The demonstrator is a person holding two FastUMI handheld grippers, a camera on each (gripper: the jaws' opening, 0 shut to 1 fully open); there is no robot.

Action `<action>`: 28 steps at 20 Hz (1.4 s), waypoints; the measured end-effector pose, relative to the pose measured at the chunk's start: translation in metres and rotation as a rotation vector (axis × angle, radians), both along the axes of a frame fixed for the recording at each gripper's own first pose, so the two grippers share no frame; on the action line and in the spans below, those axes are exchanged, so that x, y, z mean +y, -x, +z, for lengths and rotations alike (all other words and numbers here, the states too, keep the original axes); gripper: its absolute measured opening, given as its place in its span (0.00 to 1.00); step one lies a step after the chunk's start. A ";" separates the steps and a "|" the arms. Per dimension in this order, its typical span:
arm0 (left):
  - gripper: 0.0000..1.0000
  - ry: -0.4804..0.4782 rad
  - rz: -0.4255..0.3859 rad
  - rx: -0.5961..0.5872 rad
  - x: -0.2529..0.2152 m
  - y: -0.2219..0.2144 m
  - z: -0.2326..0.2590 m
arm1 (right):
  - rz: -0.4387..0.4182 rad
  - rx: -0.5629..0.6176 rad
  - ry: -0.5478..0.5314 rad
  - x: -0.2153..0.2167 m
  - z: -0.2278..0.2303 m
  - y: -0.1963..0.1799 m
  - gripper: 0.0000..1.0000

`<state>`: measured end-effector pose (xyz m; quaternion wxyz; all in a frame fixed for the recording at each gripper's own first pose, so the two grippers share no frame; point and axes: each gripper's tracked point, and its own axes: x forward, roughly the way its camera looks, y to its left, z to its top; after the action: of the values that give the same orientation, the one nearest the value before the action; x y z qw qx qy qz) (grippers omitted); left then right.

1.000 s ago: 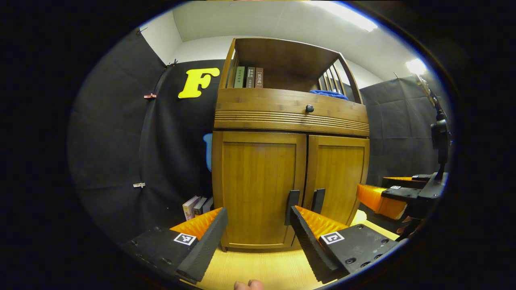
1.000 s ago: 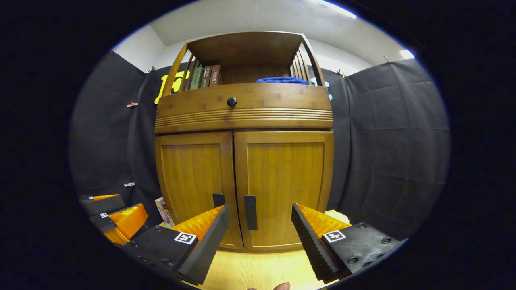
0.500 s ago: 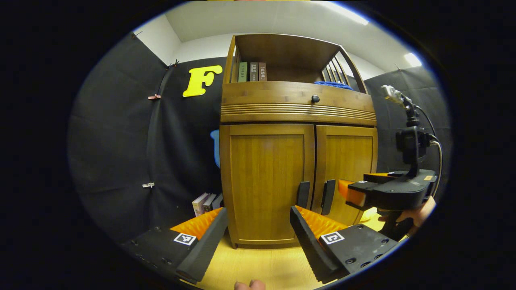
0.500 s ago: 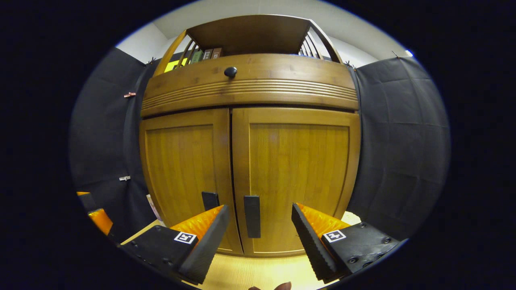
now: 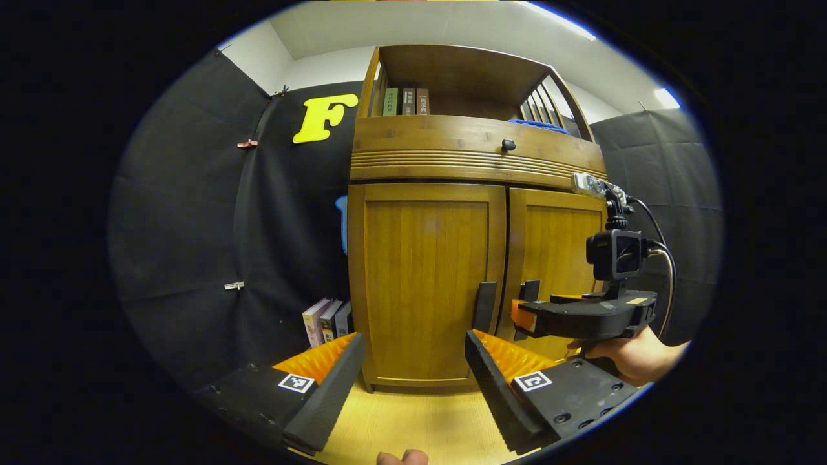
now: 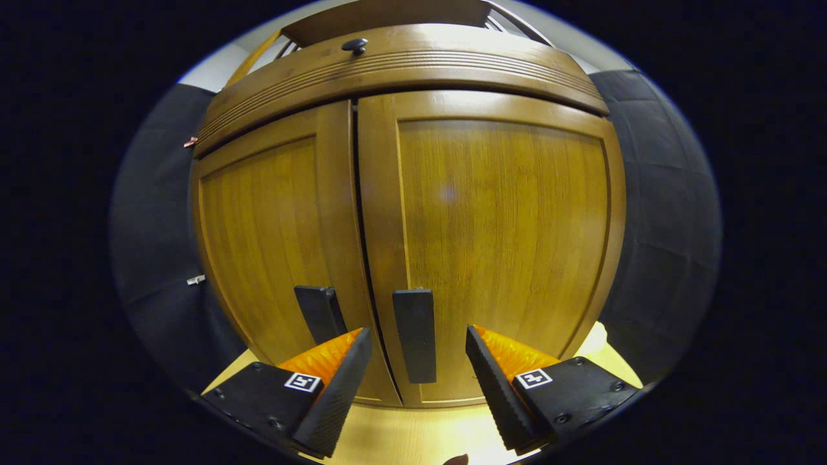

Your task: Open the right door of the double-door shoe cabinet with the right hand, and open the left door with the left hand.

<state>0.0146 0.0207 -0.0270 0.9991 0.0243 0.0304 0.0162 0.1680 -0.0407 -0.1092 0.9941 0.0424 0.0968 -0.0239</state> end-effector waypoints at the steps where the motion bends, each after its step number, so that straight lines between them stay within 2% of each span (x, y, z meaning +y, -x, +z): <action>1: 0.96 -0.003 0.005 0.000 0.001 -0.002 0.001 | 0.001 -0.002 -0.009 -0.001 0.000 -0.004 0.92; 2: 0.96 -0.005 0.008 0.000 0.002 -0.003 0.001 | -0.004 -0.003 -0.011 -0.002 -0.001 -0.007 0.77; 3: 0.96 -0.005 0.012 -0.001 0.002 -0.006 0.003 | -0.006 -0.001 -0.012 -0.002 -0.002 -0.011 0.72; 4: 0.96 -0.005 0.015 0.000 0.003 -0.008 0.002 | 0.006 -0.001 -0.017 0.000 -0.004 -0.014 0.59; 5: 0.96 -0.003 0.019 0.002 0.005 -0.010 0.003 | 0.022 0.001 -0.019 0.003 -0.006 -0.018 0.57; 7: 0.96 -0.002 0.026 0.011 0.007 -0.014 0.001 | 0.032 0.016 -0.007 0.006 -0.011 -0.023 0.57; 10: 0.96 0.004 0.039 0.015 0.009 -0.017 0.003 | 0.032 -0.008 0.032 0.001 -0.012 -0.025 0.37; 11: 0.96 0.005 0.040 0.016 0.009 -0.018 0.004 | 0.038 -0.010 0.050 0.001 -0.010 -0.022 0.37; 12: 0.96 0.006 0.039 0.019 0.008 -0.018 0.002 | 0.042 -0.015 0.061 0.000 -0.011 -0.026 0.30; 13: 0.96 0.005 0.037 0.022 0.006 -0.018 0.002 | 0.049 -0.011 0.058 -0.001 -0.011 -0.023 0.30; 14: 0.96 0.003 0.034 0.025 0.004 -0.019 0.002 | 0.057 -0.011 0.041 0.002 -0.011 -0.021 0.23; 18: 0.96 -0.008 0.019 0.027 -0.008 -0.017 0.003 | 0.108 -0.012 0.007 0.002 -0.005 -0.006 0.23; 23: 0.96 -0.014 0.008 0.021 -0.019 -0.009 0.004 | 0.165 -0.015 0.003 -0.009 -0.005 0.046 0.23; 28: 0.96 -0.005 -0.012 0.030 -0.036 -0.013 0.001 | 0.182 -0.014 0.009 -0.029 -0.002 0.089 0.23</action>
<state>0.0272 -0.0157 -0.0263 0.9986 0.0270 0.0454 0.0098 0.0793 -0.0692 -0.1115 0.9930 0.0293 0.0933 0.0663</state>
